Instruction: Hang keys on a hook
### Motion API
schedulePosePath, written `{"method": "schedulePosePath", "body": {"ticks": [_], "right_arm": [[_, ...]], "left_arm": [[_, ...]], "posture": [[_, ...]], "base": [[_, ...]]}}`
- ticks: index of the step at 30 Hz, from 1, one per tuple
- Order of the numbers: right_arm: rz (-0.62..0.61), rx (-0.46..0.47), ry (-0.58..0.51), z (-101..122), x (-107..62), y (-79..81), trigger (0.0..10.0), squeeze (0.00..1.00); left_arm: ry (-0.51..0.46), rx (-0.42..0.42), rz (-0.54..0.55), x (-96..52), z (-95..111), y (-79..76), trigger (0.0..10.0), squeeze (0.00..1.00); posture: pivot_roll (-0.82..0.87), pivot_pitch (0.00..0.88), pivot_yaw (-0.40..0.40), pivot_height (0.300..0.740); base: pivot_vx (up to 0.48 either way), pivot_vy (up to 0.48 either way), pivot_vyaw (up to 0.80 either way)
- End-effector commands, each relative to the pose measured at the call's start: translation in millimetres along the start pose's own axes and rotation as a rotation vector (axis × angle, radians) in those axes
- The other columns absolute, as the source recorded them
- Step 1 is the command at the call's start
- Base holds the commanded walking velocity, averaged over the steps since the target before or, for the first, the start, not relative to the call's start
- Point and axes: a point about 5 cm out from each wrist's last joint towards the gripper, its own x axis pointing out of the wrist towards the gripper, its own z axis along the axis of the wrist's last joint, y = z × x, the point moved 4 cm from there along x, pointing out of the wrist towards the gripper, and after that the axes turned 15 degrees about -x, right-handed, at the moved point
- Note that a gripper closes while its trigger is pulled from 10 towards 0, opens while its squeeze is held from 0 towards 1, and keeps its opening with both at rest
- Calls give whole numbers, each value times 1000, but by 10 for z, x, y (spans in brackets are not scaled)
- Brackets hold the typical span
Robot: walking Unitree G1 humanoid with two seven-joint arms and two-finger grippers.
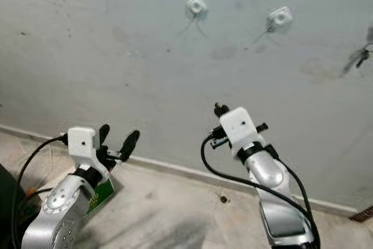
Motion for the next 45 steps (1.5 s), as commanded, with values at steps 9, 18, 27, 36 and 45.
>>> {"method": "schedulePosePath", "body": {"ticks": [9, 18, 27, 36, 45], "right_arm": [[-2, -1, -31, 94, 23, 5, 10000, 0], [2, 2, -30, 96, 22, 25, 10000, 0], [2, 0, -31, 98, 28, 24, 10000, 0], [2, 0, -34, 103, 35, 23, 10000, 0], [9, -1, -35, 102, 39, 34, 10000, 0]], "left_arm": [[-26, 4, -37, 21, 86, -42, 10000, 0], [-23, 6, -53, 17, 79, -61, 10000, 0], [-18, 12, -58, 17, 70, -67, 10000, 0], [-14, 15, -62, 19, 59, -69, 10000, 0], [-10, 15, -60, 17, 42, -67, 10000, 0]], "posture": [[-40, 60, 29, 740], [-41, 61, 31, 740], [-40, 60, 32, 740], [-40, 58, 32, 740], [-39, 56, 29, 740]], "base": [[0, 0, 0], [272, 0, 0], [357, 0, 0], [393, 0, 0], [398, 0, 0]]}}
